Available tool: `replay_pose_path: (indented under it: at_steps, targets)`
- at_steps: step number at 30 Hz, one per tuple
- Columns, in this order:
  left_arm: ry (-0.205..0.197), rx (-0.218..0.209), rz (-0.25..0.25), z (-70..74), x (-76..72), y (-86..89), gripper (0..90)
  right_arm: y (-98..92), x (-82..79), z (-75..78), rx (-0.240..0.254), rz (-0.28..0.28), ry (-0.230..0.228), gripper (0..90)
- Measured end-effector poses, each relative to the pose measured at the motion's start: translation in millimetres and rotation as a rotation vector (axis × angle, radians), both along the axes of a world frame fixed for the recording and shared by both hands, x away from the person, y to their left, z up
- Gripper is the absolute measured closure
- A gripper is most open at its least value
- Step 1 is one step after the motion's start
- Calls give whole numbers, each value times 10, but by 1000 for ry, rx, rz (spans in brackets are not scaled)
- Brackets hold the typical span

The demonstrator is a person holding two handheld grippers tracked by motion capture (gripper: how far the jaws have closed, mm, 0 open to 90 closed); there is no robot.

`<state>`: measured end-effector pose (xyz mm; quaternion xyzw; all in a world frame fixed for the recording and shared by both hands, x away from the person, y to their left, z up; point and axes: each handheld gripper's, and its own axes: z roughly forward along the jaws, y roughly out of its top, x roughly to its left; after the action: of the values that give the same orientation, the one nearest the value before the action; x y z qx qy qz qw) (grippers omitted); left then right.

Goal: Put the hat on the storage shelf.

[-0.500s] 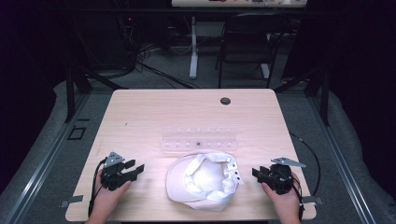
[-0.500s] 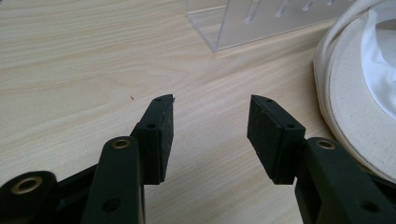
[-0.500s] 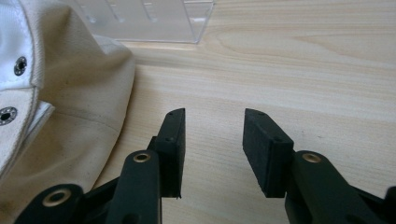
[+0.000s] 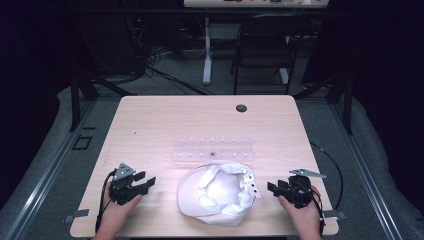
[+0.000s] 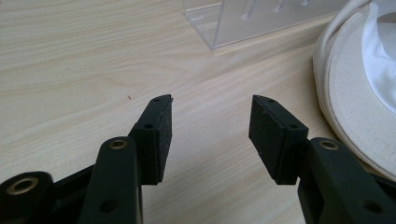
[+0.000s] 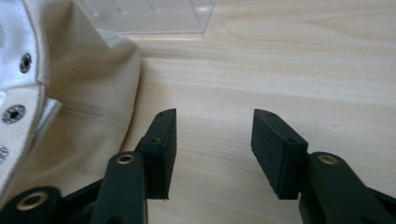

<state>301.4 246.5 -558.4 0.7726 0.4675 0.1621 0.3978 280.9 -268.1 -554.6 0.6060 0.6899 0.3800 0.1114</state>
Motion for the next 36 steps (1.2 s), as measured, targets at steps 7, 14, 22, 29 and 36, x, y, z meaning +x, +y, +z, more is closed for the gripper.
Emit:
replay_pose_path:
  at_steps: [7,14,22,29,36]
  targets:
    - [-4,-2,-4,3,-31,-11,492,18,86,116,-13,17,126,465]
    - [7,-2,-26,-18,-16,-57,492,-17,178,325,-4,68,210,444]
    - [9,7,-33,-15,-25,-84,491,-4,241,557,27,101,283,445]
    - [6,13,-31,-16,-26,-86,491,88,291,735,37,126,323,445]
    - [5,12,-35,-18,-29,-93,491,199,339,855,60,154,355,444]
